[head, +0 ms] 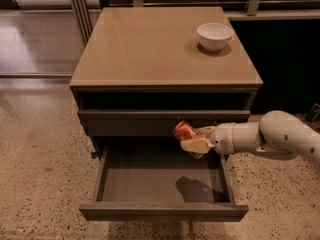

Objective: Place coke can into middle drawer

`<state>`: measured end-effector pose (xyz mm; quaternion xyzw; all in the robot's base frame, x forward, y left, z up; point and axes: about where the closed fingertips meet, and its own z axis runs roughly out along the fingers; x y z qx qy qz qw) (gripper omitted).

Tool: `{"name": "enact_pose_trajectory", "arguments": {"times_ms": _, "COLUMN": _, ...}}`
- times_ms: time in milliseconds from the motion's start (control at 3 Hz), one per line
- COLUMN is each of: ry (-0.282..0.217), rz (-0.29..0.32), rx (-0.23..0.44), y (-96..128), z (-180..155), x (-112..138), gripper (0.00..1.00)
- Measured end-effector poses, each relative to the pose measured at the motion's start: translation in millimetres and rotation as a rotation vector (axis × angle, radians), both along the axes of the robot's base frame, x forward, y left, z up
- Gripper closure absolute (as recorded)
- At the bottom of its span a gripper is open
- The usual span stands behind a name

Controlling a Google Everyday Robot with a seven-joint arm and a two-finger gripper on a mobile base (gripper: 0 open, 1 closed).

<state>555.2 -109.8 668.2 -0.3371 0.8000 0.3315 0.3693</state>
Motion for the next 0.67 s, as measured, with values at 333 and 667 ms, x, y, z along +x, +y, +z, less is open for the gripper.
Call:
{"name": "enact_pose_trajectory", "arguments": {"times_ms": 333, "ry": 0.092, "rz": -0.017, "rx": 0.019, "y": 2, "z": -50, "x": -3, "gripper": 1.0}}
{"name": "enact_pose_trajectory", "arguments": {"times_ms": 667, "ry": 0.155, "rz": -0.034, "rx": 0.089, "y": -1, "z": -86, "x": -4, "gripper": 1.0}}
